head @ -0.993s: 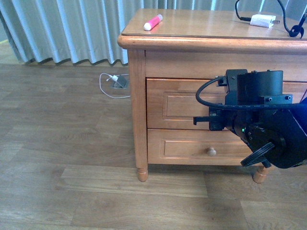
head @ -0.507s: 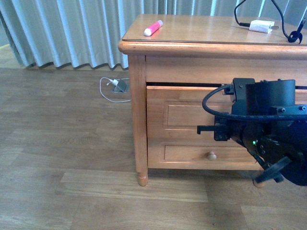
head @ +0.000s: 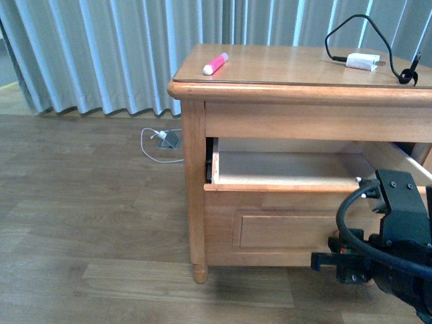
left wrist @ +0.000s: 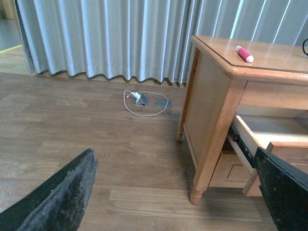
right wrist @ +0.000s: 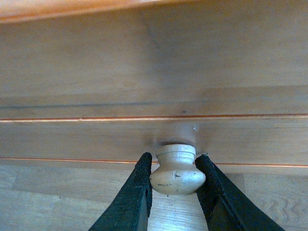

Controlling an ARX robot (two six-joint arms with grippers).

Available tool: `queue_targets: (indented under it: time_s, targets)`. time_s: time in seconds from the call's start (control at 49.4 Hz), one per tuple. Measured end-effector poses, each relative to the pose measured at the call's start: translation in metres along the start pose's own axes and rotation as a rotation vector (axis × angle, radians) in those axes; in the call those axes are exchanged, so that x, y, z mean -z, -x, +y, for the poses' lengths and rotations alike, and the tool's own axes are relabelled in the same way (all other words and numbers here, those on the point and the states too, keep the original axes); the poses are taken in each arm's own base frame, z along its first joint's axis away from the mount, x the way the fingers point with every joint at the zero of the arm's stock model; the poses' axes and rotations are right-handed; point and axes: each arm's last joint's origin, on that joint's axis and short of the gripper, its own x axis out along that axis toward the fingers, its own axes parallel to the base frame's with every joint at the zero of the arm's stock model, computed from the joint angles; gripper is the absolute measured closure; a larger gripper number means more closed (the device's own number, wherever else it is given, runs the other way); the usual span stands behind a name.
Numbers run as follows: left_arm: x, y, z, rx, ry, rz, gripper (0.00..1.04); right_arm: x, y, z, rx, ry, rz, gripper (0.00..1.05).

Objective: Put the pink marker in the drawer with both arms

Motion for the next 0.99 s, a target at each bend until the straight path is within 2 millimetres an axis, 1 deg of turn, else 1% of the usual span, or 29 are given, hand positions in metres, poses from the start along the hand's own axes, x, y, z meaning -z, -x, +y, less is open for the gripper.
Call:
queue_targets:
  time_s: [0.101,0.182,0.203,0.243,0.304,0.385,0.426,0.446,0.486,0.547,0.588,0.608,0.709,0.79,0.932,0.993]
  targets:
    - [0.000,0.000,0.000,0.000,0.000,0.000,0.06,0.006,0.011,-0.001,-0.006,0.012,0.008,0.66]
    - [0.000,0.000,0.000,0.000,0.000,0.000,0.06,0.011,0.024,-0.003,-0.005,0.012,0.022,0.52]
    - [0.000,0.000,0.000,0.000,0.000,0.000,0.06,0.011,0.026,-0.004,-0.006,0.011,0.024,0.50]
    - [0.000,0.000,0.000,0.000,0.000,0.000,0.06,0.010,0.038,-0.005,-0.014,0.007,0.030,0.41]
    - [0.000,0.000,0.000,0.000,0.000,0.000,0.06,0.007,0.054,-0.007,-0.022,0.000,0.029,0.30]
    - [0.000,0.000,0.000,0.000,0.000,0.000,0.06,0.003,0.072,-0.009,-0.038,-0.010,0.021,0.20]
    - [0.000,0.000,0.000,0.000,0.000,0.000,0.06,-0.001,0.085,-0.011,-0.048,-0.016,0.016,0.13]
    - [0.000,0.000,0.000,0.000,0.000,0.000,0.06,-0.003,0.094,-0.012,-0.054,-0.022,0.014,0.08]
    - [0.000,0.000,0.000,0.000,0.000,0.000,0.06,-0.005,0.104,-0.014,-0.062,-0.027,0.012,0.06]
    - [0.000,0.000,0.000,0.000,0.000,0.000,0.06,-0.008,0.122,-0.017,-0.074,-0.037,0.005,0.09]
    - [0.000,0.000,0.000,0.000,0.000,0.000,0.06,-0.012,0.135,-0.020,-0.080,-0.042,-0.005,0.09]
    - [0.000,0.000,0.000,0.000,0.000,0.000,0.06,-0.013,0.138,-0.020,-0.083,-0.044,-0.008,0.09]
    - [0.000,0.000,0.000,0.000,0.000,0.000,0.06,-0.025,0.168,-0.027,-0.093,-0.054,-0.060,0.08]
    - [0.000,0.000,0.000,0.000,0.000,0.000,0.06,-0.029,0.191,-0.030,-0.106,-0.058,-0.095,0.08]
    - [0.000,0.000,0.000,0.000,0.000,0.000,0.06,-0.030,0.218,-0.032,-0.132,-0.054,-0.140,0.08]
    - [0.000,0.000,0.000,0.000,0.000,0.000,0.06,-0.031,0.224,-0.032,-0.120,-0.068,-0.166,0.08]
